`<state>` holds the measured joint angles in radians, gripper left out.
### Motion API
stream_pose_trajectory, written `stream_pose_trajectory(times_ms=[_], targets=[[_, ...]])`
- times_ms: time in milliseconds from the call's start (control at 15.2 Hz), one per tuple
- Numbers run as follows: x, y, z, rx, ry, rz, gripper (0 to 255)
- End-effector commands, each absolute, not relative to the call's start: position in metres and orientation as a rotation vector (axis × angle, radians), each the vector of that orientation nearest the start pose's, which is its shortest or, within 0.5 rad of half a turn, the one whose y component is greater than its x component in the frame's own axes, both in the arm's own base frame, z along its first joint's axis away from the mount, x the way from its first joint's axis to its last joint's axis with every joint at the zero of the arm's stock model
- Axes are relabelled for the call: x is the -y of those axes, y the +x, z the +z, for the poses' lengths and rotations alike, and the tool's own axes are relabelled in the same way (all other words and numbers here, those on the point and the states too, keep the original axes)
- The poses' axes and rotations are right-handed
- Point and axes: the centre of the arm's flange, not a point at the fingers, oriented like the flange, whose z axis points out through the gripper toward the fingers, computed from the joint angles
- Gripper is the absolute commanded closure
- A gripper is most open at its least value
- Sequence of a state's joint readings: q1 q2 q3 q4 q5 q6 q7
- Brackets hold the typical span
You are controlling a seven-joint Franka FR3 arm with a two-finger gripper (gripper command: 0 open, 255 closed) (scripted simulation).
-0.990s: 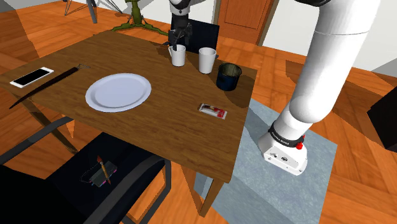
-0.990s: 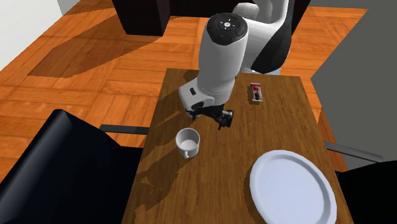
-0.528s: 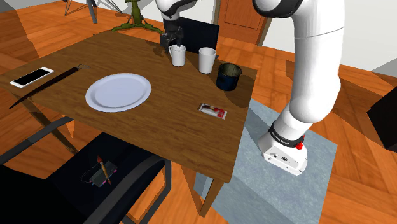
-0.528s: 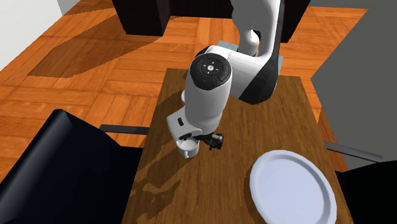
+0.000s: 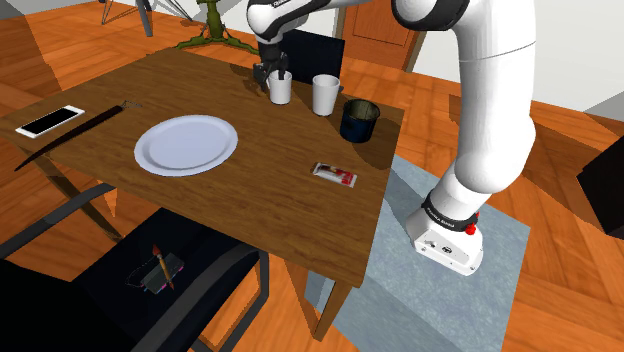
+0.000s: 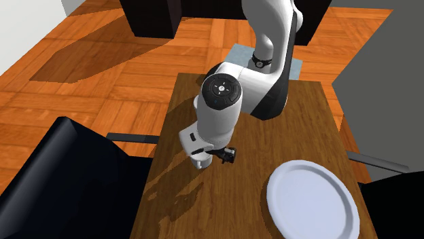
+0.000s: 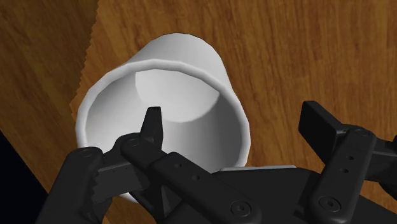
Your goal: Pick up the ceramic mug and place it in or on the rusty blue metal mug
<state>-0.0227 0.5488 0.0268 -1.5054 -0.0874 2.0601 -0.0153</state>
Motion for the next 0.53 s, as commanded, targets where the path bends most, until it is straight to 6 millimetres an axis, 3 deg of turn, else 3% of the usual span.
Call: stream_pose_trajectory(times_ms=[0,264,330,462], targets=[[0.0051,0.7022,0.3472,0.090,-3.204,-0.010,0],[0.0051,0.7022,0.3473,0.090,-3.204,-0.010,0],[0.0051,0.7022,0.3473,0.090,-3.204,-0.010,255],[0.0051,0.7022,0.3473,0.090,-3.204,-0.010,255]])
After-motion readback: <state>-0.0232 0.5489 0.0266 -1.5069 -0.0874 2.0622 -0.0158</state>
